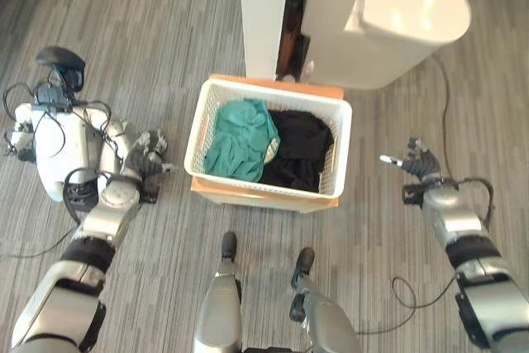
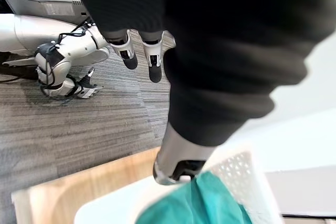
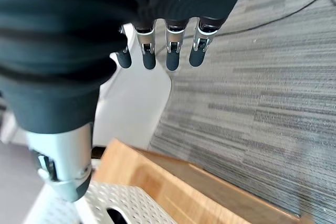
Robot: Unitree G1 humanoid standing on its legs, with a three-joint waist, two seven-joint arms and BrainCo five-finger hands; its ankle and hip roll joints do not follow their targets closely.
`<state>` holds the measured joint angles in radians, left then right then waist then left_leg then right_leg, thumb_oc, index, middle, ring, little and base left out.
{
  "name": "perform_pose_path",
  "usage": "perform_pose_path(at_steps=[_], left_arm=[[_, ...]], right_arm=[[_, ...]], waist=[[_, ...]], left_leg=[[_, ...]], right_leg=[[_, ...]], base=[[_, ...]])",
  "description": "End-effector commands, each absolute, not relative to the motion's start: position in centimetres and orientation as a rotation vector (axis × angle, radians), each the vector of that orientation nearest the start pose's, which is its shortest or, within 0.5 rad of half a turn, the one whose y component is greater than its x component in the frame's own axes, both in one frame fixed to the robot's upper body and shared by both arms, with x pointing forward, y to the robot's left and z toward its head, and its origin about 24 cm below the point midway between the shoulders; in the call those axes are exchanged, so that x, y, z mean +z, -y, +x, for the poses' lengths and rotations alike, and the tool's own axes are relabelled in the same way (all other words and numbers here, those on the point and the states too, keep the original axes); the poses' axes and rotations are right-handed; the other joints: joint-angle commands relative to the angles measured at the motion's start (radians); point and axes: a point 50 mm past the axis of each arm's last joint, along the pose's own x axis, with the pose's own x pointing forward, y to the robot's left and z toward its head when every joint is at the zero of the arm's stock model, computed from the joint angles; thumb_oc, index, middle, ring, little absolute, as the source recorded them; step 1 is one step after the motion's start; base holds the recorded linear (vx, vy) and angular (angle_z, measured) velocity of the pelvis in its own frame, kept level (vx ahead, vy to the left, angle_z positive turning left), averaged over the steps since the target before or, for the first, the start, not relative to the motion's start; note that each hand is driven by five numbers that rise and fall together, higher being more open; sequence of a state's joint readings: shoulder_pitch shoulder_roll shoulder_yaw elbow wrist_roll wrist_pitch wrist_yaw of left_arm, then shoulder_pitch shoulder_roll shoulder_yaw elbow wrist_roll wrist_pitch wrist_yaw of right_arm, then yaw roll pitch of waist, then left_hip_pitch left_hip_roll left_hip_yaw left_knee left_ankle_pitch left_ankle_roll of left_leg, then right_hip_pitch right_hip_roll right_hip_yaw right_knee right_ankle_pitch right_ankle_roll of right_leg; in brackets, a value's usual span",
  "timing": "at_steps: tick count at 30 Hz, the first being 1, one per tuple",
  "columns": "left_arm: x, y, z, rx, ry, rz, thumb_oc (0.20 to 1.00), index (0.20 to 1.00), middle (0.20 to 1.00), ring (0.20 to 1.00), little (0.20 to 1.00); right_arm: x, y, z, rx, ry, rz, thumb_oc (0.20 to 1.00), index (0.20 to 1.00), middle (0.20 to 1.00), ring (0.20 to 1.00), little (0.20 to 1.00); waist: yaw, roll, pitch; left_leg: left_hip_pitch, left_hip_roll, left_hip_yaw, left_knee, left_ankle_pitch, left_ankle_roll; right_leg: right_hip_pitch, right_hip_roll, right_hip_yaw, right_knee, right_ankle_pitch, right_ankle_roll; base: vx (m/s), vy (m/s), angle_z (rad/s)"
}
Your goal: Grab the laundry basket,head to the washer,open it,put in the laundry and shut it.
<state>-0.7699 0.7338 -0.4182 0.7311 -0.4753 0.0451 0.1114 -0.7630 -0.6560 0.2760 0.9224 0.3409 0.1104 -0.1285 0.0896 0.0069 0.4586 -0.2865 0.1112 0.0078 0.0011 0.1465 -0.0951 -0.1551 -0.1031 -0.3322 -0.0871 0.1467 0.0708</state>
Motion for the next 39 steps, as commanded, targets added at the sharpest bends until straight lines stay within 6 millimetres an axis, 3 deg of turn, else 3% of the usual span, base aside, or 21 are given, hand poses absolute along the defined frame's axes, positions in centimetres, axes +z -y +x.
perform_pose_path(at_steps=[1, 8, 13, 18, 23, 33, 39], left_arm=[[17.3, -30.8, 38.5, 0.341, -0.108, 0.447, 1.0, 1.0, 1.0, 1.0, 1.0], [23.6, -32.5, 38.9, 0.455, -0.043, 0.563, 1.0, 1.0, 1.0, 1.0, 1.0], [24.1, -32.1, 39.1, 0.404, -0.05, 0.654, 1.0, 1.0, 1.0, 1.0, 1.0], [24.9, -29.7, 39.8, 0.285, 0.015, 0.653, 1.0, 1.0, 1.0, 1.0, 1.0], [26.3, -25.5, 39.9, 0.08, 0.131, 0.677, 1.0, 1.0, 1.0, 1.0, 1.0], [28.8, -21.6, 40.3, -0.002, 0.225, 0.746, 1.0, 1.0, 1.0, 1.0, 1.0], [26.7, -20.5, 40.8, -0.042, 0.164, 0.741, 1.0, 1.0, 1.0, 1.0, 1.0]], right_arm=[[13.6, 31.9, 37.0, -0.391, -0.238, -0.49, 1.0, 1.0, 1.0, 1.0, 1.0], [14.2, 30.5, 38.2, -0.343, -0.249, -0.54, 1.0, 1.0, 1.0, 1.0, 1.0], [14.9, 30.4, 38.3, -0.326, -0.226, -0.536, 1.0, 1.0, 1.0, 1.0, 1.0], [15.5, 30.4, 38.5, -0.313, -0.215, -0.532, 1.0, 1.0, 1.0, 1.0, 1.0], [15.6, 30.1, 38.6, -0.291, -0.229, -0.523, 1.0, 1.0, 1.0, 1.0, 1.0], [15.9, 29.1, 39.1, -0.278, -0.229, -0.508, 1.0, 1.0, 1.0, 1.0, 1.0], [16.4, 28.0, 39.4, -0.241, -0.197, -0.517, 1.0, 1.0, 1.0, 1.0, 1.0]], waist=[[0.008, 0.004, -0.018], [0.008, -0.013, 0.002], [0.009, -0.01, 0.006], [0.012, 0.003, 0.003], [0.02, 0.021, -0.011], [0.021, 0.032, -0.039], [0.013, 0.032, -0.055]], left_leg=[[-0.026, -0.005, 0.022, -0.006, 0.013, 0.013], [-0.037, -0.002, 0.035, -0.028, 0.03, 0.002], [-0.036, 0.0, 0.044, -0.032, 0.031, 0.002], [-0.023, 0.001, 0.048, -0.034, 0.029, 0.001], [-0.003, 0.005, 0.05, -0.037, 0.027, -0.001], [0.022, 0.005, 0.049, -0.063, 0.036, -0.003], [0.038, 0.003, 0.053, -0.066, 0.031, 0.0]], right_leg=[[-0.041, -0.061, 0.052, 0.15, -0.09, 0.073], [-0.052, -0.056, 0.06, 0.108, -0.062, 0.077], [-0.05, -0.057, 0.058, 0.1, -0.058, 0.077], [-0.039, -0.057, 0.057, 0.098, -0.063, 0.075], [-0.021, -0.058, 0.05, 0.098, -0.068, 0.075], [0.003, -0.057, 0.033, 0.094, -0.077, 0.078], [0.013, -0.06, 0.027, 0.104, -0.086, 0.079]], base=[[-0.03, 0.013, 0.1], [-0.02, -0.003, 0.03], [-0.01, 0.0, 0.01], [0.0, 0.0, 0.0], [0.0, -0.001, -0.01], [0.0, 0.0, 0.0], [0.0, 0.001, 0.01]])
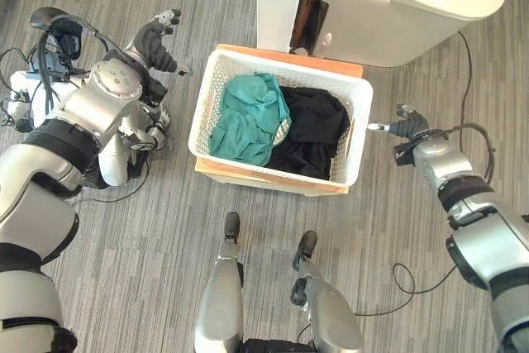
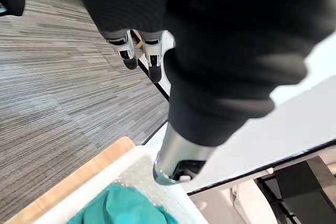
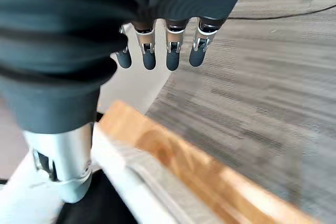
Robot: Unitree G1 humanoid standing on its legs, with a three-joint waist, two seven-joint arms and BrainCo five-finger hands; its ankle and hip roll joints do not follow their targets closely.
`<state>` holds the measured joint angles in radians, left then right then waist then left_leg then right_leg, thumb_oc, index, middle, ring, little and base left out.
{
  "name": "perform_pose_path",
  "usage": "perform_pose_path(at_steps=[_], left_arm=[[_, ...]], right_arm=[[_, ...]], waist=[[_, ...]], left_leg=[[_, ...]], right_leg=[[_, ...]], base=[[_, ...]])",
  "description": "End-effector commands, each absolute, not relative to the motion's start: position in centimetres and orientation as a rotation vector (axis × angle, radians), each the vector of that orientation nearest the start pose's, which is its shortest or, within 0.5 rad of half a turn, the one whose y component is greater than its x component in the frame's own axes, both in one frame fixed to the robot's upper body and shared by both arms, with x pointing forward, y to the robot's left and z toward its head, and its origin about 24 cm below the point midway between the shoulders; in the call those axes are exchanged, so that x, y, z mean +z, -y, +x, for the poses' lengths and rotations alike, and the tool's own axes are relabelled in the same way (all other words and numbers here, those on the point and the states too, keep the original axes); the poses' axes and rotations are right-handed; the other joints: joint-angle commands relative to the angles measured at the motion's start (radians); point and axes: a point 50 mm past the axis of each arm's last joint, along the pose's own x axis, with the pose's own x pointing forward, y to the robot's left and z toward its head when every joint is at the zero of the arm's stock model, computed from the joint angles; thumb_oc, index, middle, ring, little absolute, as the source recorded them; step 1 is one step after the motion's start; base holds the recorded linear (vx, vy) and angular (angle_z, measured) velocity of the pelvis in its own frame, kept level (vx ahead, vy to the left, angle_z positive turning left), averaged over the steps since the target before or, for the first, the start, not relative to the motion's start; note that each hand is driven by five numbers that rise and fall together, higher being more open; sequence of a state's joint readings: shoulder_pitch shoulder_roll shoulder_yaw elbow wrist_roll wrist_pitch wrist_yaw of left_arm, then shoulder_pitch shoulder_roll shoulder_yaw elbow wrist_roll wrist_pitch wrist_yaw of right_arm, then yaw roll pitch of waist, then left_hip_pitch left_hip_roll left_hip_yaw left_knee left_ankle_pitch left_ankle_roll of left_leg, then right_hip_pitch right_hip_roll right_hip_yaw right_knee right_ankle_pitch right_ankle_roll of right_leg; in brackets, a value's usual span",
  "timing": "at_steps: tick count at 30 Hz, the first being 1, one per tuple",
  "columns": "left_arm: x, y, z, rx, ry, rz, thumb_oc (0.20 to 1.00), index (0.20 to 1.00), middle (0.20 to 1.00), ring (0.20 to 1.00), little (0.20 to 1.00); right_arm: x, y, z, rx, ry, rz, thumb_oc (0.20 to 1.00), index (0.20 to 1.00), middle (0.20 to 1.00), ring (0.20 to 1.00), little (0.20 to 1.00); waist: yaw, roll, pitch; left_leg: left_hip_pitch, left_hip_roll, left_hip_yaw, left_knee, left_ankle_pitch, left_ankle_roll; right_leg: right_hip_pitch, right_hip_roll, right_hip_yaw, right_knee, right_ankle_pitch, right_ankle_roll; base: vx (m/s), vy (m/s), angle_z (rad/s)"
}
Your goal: Grab the laundry basket,head to the washer,open it,put in the laundry and shut it.
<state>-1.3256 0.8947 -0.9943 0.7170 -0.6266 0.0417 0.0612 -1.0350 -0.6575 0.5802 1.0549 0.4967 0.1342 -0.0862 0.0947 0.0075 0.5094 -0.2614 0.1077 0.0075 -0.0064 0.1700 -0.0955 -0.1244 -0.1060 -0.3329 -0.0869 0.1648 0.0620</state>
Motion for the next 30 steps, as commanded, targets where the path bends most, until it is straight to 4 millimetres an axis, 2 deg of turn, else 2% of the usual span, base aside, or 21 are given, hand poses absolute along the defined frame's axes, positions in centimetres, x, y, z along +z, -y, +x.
perform_pose_path(at_steps=[1, 3, 6, 7, 9, 10, 12, 20, 27, 30], left_arm=[[25.9, -20.3, 41.0, -0.054, 0.137, 0.71, 1.0, 1.0, 1.0, 1.0, 1.0], [23.9, -20.0, 41.3, -0.065, 0.072, 0.629, 1.0, 1.0, 1.0, 1.0, 1.0], [22.0, -19.2, 41.8, -0.068, 0.0, 0.545, 1.0, 1.0, 1.0, 1.0, 1.0], [21.3, -19.7, 42.1, -0.024, -0.042, 0.527, 1.0, 1.0, 1.0, 1.0, 1.0], [21.3, -19.7, 42.1, -0.024, -0.042, 0.527, 1.0, 1.0, 1.0, 1.0, 1.0], [20.3, -20.1, 42.3, 0.016, -0.09, 0.506, 1.0, 1.0, 1.0, 1.0, 1.0], [19.6, -20.2, 42.5, 0.041, -0.124, 0.476, 1.0, 1.0, 1.0, 1.0, 1.0], [17.9, -21.0, 42.4, 0.12, -0.219, 0.417, 1.0, 1.0, 1.0, 1.0, 1.0], [16.4, -19.8, 42.3, 0.085, -0.243, 0.38, 1.0, 1.0, 1.0, 1.0, 1.0], [15.5, -20.3, 42.1, 0.102, -0.281, 0.386, 1.0, 1.0, 1.0, 1.0, 1.0]], right_arm=[[16.3, 27.8, 39.5, -0.233, -0.198, -0.523, 1.0, 1.0, 1.0, 1.0, 1.0], [16.2, 27.2, 39.8, -0.221, -0.205, -0.525, 1.0, 1.0, 1.0, 1.0, 1.0], [16.0, 26.5, 40.2, -0.223, -0.228, -0.521, 1.0, 1.0, 1.0, 1.0, 1.0], [15.8, 26.0, 40.4, -0.223, -0.241, -0.509, 1.0, 1.0, 1.0, 1.0, 1.0], [15.8, 26.0, 40.4, -0.223, -0.24, -0.509, 1.0, 1.0, 1.0, 1.0, 1.0], [15.7, 25.4, 40.7, -0.217, -0.248, -0.51, 1.0, 1.0, 1.0, 1.0, 1.0], [16.0, 25.0, 40.9, -0.217, -0.246, -0.508, 1.0, 1.0, 1.0, 1.0, 1.0], [16.1, 24.2, 41.3, -0.222, -0.256, -0.498, 1.0, 1.0, 1.0, 1.0, 1.0], [16.1, 23.6, 41.5, -0.214, -0.261, -0.493, 1.0, 1.0, 1.0, 1.0, 1.0], [16.1, 23.1, 41.6, -0.202, -0.261, -0.489, 1.0, 1.0, 1.0, 1.0, 1.0]], waist=[[0.005, 0.033, -0.106], [-0.001, 0.036, -0.108], [-0.011, 0.04, -0.108], [-0.016, 0.041, -0.108], [-0.016, 0.041, -0.107], [-0.023, 0.037, -0.106], [-0.031, 0.032, -0.103], [-0.058, 0.009, -0.095], [-0.066, 0.005, -0.088], [-0.07, 0.002, -0.084]], left_leg=[[0.016, 0.008, 0.055, -0.057, 0.006, 0.001], [0.022, 0.008, 0.057, -0.055, 0.004, 0.001], [0.03, 0.01, 0.061, -0.056, 0.004, 0.001], [0.033, 0.011, 0.063, -0.055, 0.004, 0.0], [0.033, 0.011, 0.063, -0.055, 0.004, 0.0], [0.037, 0.014, 0.066, -0.053, 0.003, 0.0], [0.038, 0.015, 0.071, -0.05, 0.001, -0.001], [0.039, 0.023, 0.082, -0.042, -0.005, 0.002], [0.039, 0.022, 0.091, -0.047, -0.006, 0.004], [0.037, 0.021, 0.093, -0.048, -0.006, 0.005]], right_leg=[[-0.015, -0.058, 0.027, 0.109, -0.107, 0.087], [-0.013, -0.058, 0.029, 0.114, -0.111, 0.085], [-0.011, -0.058, 0.03, 0.123, -0.115, 0.084], [-0.011, -0.057, 0.032, 0.126, -0.117, 0.083], [-0.011, -0.057, 0.032, 0.126, -0.117, 0.083], [-0.012, -0.054, 0.038, 0.131, -0.118, 0.083], [-0.016, -0.052, 0.044, 0.133, -0.118, 0.082], [-0.03, -0.045, 0.066, 0.134, -0.114, 0.079], [-0.041, -0.044, 0.072, 0.134, -0.111, 0.078], [-0.045, -0.043, 0.077, 0.133, -0.11, 0.078]], base=[[0.0, 0.0, 0.0], [0.0, 0.006, 0.02], [0.0, 0.0, 0.0], [0.0, 0.0, 0.0], [0.0, 0.0, 0.0], [0.0, 0.0, 0.0], [0.0, 0.006, -0.03], [0.0, 0.006, -0.09], [0.0, 0.0, 0.0], [0.01, 0.016, -0.06]])
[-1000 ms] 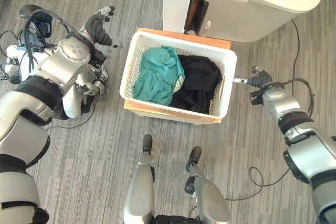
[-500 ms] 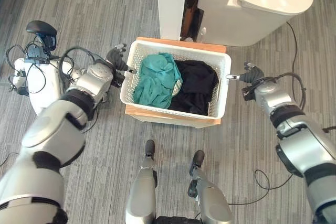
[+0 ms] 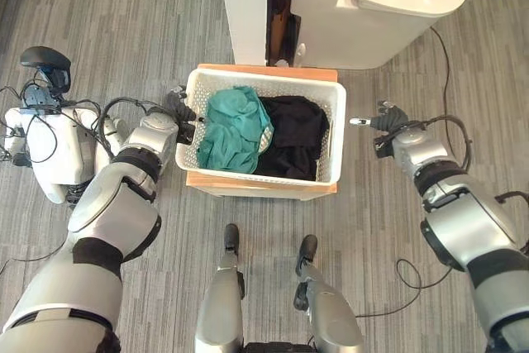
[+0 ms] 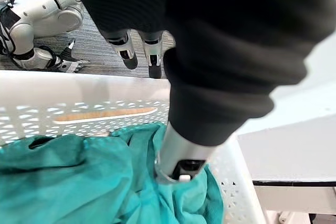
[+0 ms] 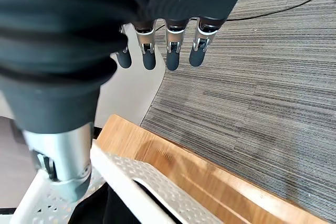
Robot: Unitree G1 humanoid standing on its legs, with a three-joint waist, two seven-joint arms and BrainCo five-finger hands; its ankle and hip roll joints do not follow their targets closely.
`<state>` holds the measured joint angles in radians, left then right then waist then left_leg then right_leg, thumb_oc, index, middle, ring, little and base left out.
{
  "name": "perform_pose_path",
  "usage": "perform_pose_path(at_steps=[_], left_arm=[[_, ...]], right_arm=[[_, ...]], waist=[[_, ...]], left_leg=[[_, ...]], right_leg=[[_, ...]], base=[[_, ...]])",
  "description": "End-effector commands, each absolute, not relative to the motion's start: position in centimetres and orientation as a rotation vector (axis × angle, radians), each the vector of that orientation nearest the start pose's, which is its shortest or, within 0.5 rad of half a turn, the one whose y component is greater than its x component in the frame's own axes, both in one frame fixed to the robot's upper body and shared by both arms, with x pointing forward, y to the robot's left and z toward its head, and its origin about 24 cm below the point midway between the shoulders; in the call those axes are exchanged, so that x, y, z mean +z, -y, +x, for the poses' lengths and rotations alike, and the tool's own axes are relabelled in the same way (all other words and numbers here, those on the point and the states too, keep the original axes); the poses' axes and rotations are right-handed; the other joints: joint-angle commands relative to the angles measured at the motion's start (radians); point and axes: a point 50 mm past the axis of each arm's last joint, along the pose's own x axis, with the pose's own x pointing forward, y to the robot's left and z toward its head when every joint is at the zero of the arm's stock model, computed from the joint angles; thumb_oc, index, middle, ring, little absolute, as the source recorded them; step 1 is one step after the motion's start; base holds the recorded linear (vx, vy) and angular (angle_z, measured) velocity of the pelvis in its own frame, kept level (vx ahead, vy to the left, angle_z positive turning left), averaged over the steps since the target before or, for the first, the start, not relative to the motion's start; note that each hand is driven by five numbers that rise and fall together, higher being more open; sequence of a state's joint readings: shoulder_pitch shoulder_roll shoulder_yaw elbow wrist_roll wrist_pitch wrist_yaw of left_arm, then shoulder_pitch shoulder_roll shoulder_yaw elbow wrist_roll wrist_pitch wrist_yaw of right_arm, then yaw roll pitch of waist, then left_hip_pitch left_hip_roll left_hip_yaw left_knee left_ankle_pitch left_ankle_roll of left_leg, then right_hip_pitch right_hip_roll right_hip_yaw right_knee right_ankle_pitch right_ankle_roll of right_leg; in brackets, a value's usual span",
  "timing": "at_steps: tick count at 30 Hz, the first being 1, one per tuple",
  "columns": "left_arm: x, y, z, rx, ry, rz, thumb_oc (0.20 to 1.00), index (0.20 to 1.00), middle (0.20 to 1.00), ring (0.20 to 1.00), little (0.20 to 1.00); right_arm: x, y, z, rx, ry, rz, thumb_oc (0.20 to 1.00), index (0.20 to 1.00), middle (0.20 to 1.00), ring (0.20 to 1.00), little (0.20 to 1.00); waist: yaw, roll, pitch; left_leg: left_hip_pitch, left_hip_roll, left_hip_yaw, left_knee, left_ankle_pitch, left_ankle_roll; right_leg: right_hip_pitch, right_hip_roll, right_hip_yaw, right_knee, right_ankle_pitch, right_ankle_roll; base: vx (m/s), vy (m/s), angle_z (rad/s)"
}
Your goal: Grab the laundry basket,head to the washer,open it,put in the laundry and shut it.
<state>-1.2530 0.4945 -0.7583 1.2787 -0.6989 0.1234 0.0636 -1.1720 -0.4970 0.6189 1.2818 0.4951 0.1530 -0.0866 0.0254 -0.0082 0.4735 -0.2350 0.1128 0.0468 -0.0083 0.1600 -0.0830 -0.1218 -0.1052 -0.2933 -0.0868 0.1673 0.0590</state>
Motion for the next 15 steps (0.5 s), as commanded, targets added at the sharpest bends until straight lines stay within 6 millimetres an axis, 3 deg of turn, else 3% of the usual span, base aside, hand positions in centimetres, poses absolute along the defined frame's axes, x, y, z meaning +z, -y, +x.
perform_pose_path(at_steps=[1, 4, 5, 6, 8, 9, 13, 15], left_arm=[[15.3, -20.5, 42.0, 0.11, -0.294, 0.392, 1.0, 1.0, 1.0, 1.0, 1.0], [15.5, -21.5, 41.8, 0.162, -0.305, 0.393, 1.0, 1.0, 1.0, 1.0, 1.0], [16.8, -21.5, 42.1, 0.174, -0.265, 0.376, 1.0, 1.0, 1.0, 1.0, 1.0], [16.8, -21.5, 42.1, 0.174, -0.265, 0.376, 1.0, 1.0, 1.0, 1.0, 1.0], [19.0, -21.8, 42.4, 0.199, -0.211, 0.379, 1.0, 1.0, 1.0, 1.0, 1.0], [21.3, -22.2, 42.6, 0.231, -0.145, 0.373, 1.0, 1.0, 1.0, 1.0, 1.0], [23.2, -22.8, 42.6, 0.26, -0.093, 0.356, 1.0, 1.0, 1.0, 1.0, 1.0], [25.0, -24.1, 42.3, 0.305, -0.041, 0.348, 1.0, 1.0, 1.0, 1.0, 1.0]], right_arm=[[16.0, 22.9, 41.6, -0.196, -0.261, -0.492, 1.0, 1.0, 1.0, 1.0, 1.0], [16.1, 21.7, 41.9, -0.167, -0.246, -0.486, 1.0, 1.0, 1.0, 1.0, 1.0], [16.0, 21.5, 41.9, -0.161, -0.242, -0.476, 1.0, 1.0, 1.0, 1.0, 1.0], [16.0, 21.5, 41.9, -0.161, -0.242, -0.476, 1.0, 1.0, 1.0, 1.0, 1.0], [15.9, 21.5, 41.9, -0.156, -0.242, -0.478, 1.0, 1.0, 1.0, 1.0, 1.0], [15.6, 21.6, 41.8, -0.154, -0.249, -0.484, 1.0, 1.0, 1.0, 1.0, 1.0], [15.5, 21.6, 41.8, -0.15, -0.251, -0.492, 1.0, 1.0, 1.0, 1.0, 1.0], [14.7, 21.8, 41.5, -0.137, -0.263, -0.508, 1.0, 1.0, 1.0, 1.0, 1.0]], waist=[[-0.001, 0.016, -0.047], [-0.003, 0.004, -0.044], [-0.004, 0.002, -0.044], [-0.004, 0.002, -0.044], [-0.004, 0.001, -0.046], [-0.002, 0.003, -0.049], [0.0, 0.005, -0.05], [0.004, 0.008, -0.054]], left_leg=[[0.011, 0.016, 0.054, -0.047, 0.004, -0.008], [0.01, 0.016, 0.062, -0.046, 0.002, -0.006], [0.008, 0.016, 0.062, -0.046, 0.003, -0.006], [0.007, 0.016, 0.062, -0.046, 0.003, -0.006], [0.006, 0.014, 0.061, -0.047, 0.003, -0.005], [0.005, 0.012, 0.059, -0.048, 0.003, -0.005], [0.005, 0.01, 0.058, -0.05, 0.004, -0.005], [0.005, 0.008, 0.058, -0.052, 0.003, -0.004]], right_leg=[[-0.048, -0.044, 0.039, 0.134, -0.112, 0.081], [-0.053, -0.043, 0.045, 0.13, -0.108, 0.081], [-0.055, -0.043, 0.047, 0.128, -0.106, 0.082], [-0.055, -0.043, 0.047, 0.128, -0.106, 0.082], [-0.056, -0.044, 0.047, 0.126, -0.105, 0.082], [-0.056, -0.043, 0.046, 0.124, -0.105, 0.081], [-0.055, -0.044, 0.043, 0.124, -0.105, 0.082], [-0.054, -0.044, 0.041, 0.124, -0.105, 0.082]], base=[[0.01, 0.014, -0.11], [0.02, 0.008, -0.08], [0.02, 0.006, -0.05], [0.0, 0.0, 0.0], [0.0, 0.0, 0.0], [0.0, 0.0, 0.0], [0.0, 0.0, 0.0], [0.0, 0.0, 0.0]])
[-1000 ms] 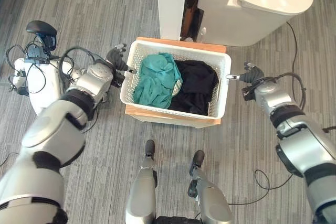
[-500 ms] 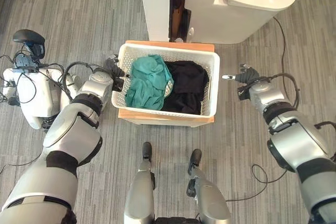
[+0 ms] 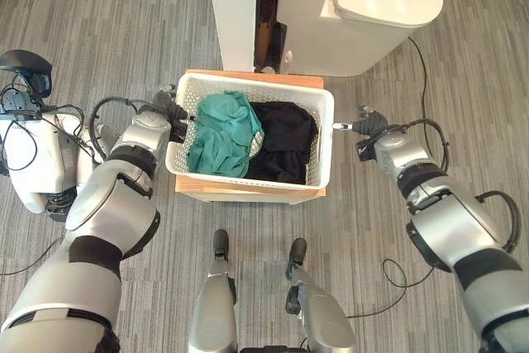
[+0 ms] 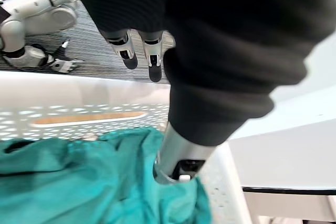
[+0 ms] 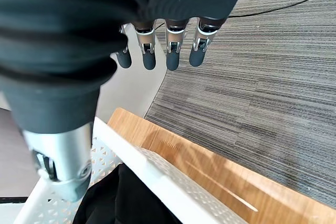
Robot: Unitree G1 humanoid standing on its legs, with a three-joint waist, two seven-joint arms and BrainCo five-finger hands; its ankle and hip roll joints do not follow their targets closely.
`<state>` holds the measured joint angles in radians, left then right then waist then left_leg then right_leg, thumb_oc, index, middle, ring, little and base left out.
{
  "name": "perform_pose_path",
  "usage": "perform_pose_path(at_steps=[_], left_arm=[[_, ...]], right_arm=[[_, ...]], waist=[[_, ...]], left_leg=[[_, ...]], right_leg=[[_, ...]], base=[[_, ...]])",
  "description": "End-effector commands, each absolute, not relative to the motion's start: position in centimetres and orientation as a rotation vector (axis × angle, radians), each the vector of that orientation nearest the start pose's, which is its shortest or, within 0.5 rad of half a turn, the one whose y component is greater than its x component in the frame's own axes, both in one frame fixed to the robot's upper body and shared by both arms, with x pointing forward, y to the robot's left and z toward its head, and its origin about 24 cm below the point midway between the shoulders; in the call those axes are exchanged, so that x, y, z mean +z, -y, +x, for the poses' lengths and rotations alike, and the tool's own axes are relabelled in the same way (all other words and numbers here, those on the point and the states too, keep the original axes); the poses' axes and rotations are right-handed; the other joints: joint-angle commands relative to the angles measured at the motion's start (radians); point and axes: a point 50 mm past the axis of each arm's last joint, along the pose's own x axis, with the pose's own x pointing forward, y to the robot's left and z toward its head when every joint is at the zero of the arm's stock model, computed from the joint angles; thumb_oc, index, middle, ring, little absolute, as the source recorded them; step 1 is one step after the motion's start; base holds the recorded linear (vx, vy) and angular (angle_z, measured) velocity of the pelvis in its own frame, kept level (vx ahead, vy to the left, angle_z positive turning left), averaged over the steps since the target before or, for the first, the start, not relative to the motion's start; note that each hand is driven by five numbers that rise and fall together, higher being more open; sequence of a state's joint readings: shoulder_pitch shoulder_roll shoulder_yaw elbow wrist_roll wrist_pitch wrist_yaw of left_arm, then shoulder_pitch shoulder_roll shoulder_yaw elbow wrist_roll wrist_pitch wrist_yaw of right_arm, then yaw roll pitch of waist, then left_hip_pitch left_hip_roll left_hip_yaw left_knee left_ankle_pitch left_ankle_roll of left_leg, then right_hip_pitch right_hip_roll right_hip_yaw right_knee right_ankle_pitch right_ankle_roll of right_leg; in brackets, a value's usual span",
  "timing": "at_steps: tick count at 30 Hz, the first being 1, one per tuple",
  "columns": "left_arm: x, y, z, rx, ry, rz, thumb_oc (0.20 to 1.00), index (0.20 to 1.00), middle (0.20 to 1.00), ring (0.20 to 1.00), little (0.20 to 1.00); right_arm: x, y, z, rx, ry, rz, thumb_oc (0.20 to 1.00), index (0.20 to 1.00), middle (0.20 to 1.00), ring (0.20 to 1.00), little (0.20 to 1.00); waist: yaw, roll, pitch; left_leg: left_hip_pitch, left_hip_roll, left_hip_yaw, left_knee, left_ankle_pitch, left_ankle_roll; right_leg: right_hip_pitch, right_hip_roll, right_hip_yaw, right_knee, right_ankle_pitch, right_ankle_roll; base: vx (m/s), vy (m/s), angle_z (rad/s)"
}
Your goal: Grab the laundry basket,head to the washer,open it,put in the laundry and shut it.
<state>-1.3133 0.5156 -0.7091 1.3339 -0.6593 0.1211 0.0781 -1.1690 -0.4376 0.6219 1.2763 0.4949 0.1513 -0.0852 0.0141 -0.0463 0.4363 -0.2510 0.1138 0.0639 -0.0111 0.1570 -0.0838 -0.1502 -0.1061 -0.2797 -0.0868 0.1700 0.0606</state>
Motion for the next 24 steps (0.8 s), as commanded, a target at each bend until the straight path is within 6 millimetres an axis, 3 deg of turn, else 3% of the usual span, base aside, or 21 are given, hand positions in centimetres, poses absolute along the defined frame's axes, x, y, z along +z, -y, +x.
perform_pose_path(at_steps=[1, 5, 13, 24], left_arm=[[25.2, -24.5, 42.2, 0.316, -0.035, 0.341, 1.0, 1.0, 1.0, 1.0, 1.0], [25.0, -25.3, 42.0, 0.331, -0.042, 0.339, 1.0, 1.0, 1.0, 1.0, 1.0], [21.3, -26.2, 41.5, 0.34, -0.184, 0.367, 1.0, 1.0, 1.0, 1.0, 1.0], [18.7, -25.1, 41.5, 0.291, -0.262, 0.386, 1.0, 1.0, 1.0, 1.0, 1.0]], right_arm=[[14.6, 21.7, 41.5, -0.129, -0.262, -0.511, 1.0, 1.0, 1.0, 1.0, 1.0], [14.2, 21.6, 41.3, -0.114, -0.253, -0.504, 1.0, 1.0, 1.0, 1.0, 1.0], [14.8, 21.5, 41.5, -0.111, -0.233, -0.485, 1.0, 1.0, 1.0, 1.0, 1.0], [15.0, 22.0, 41.5, -0.136, -0.266, -0.501, 1.0, 1.0, 1.0, 1.0, 1.0]], waist=[[0.017, 0.047, -0.018], [0.021, 0.051, -0.022], [0.011, 0.041, -0.014], [-0.004, 0.029, -0.002]], left_leg=[[0.022, 0.006, 0.041, -0.049, 0.005, -0.003], [0.02, 0.005, 0.041, -0.047, 0.003, -0.003], [0.022, 0.007, 0.041, -0.048, 0.002, -0.002], [0.017, 0.012, 0.047, -0.047, 0.003, -0.002]], right_leg=[[-0.025, -0.043, 0.028, 0.123, -0.108, 0.081], [-0.026, -0.045, 0.025, 0.125, -0.11, 0.081], [-0.032, -0.043, 0.031, 0.129, -0.11, 0.08], [-0.038, -0.039, 0.039, 0.123, -0.106, 0.077]], base=[[0.0, 0.0, 0.0], [0.0, 0.0, 0.0], [0.0, 0.0, 0.0], [0.0, 0.001, -0.04]])
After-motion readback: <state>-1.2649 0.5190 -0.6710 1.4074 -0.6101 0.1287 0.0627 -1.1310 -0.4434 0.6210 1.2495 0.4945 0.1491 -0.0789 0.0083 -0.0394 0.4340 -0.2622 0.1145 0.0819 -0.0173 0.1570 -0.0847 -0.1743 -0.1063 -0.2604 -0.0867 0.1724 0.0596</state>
